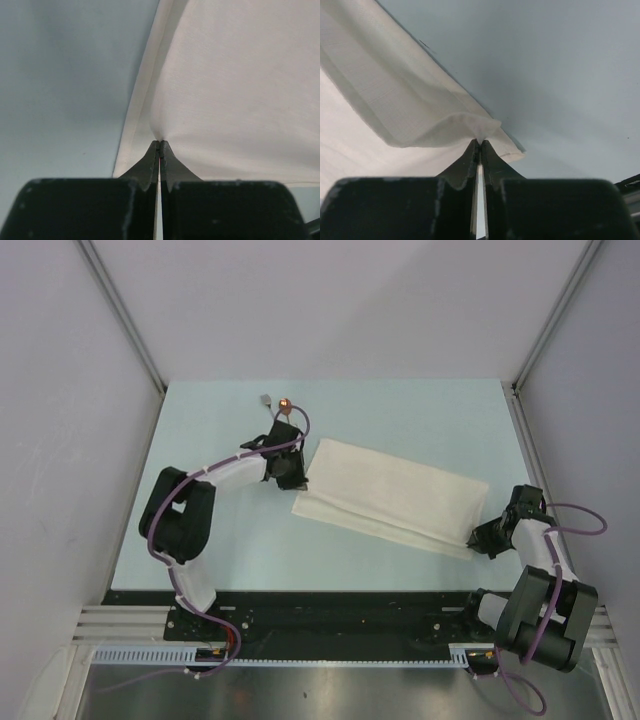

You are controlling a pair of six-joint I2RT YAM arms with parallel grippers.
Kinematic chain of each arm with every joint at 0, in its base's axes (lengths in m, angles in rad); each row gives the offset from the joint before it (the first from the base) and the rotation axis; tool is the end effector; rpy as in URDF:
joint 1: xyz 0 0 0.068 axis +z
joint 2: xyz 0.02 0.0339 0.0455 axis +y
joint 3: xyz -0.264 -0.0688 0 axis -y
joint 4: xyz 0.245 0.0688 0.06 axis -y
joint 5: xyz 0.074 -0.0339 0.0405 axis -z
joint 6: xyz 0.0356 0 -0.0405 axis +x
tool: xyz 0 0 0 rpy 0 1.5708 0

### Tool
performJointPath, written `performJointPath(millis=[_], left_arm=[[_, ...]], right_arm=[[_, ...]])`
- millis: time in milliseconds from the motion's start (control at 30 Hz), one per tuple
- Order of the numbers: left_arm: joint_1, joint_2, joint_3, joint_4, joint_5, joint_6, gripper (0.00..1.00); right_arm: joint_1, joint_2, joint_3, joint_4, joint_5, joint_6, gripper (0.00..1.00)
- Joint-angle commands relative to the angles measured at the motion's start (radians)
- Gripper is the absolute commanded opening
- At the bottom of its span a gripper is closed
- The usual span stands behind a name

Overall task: Fold the napkin into a case and place the utensils inside
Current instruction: Fold and flatten the napkin at the center of the board.

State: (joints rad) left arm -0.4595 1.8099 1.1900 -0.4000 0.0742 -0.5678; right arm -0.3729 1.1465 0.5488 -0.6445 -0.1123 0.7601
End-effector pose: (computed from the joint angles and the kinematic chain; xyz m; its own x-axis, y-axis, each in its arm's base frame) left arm 0.3341 -0.1683 0.1832 -0.9004 -0.1528 -0.4073 -0.0085 0.9423 -0.3348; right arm 0.1718 -0.0629 0.1623 -0.4126 0.8966 -0.1608 0.8453 0.4427 0.2992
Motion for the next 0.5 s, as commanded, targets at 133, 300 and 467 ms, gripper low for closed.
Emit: performJointPath(millis=[133, 300, 467], left_arm=[[0.015, 0.014, -0.012, -0.059, -0.139, -0.003, 0.00], [0.015, 0.035, -0.004, -0.068, -0.146, 0.008, 0.00], [0.015, 0.017, -0.027, -0.063, -0.143, 0.008, 0.00]], right_arm=[[-0.014, -0.031, -0.013, 0.011, 0.102, -0.039, 0.11], [-0.012, -0.068, -0.021, -0.017, 0.111, -0.018, 0.16], [-0.015, -0.102, -0.032, -0.012, 0.111, -0.022, 0.17]])
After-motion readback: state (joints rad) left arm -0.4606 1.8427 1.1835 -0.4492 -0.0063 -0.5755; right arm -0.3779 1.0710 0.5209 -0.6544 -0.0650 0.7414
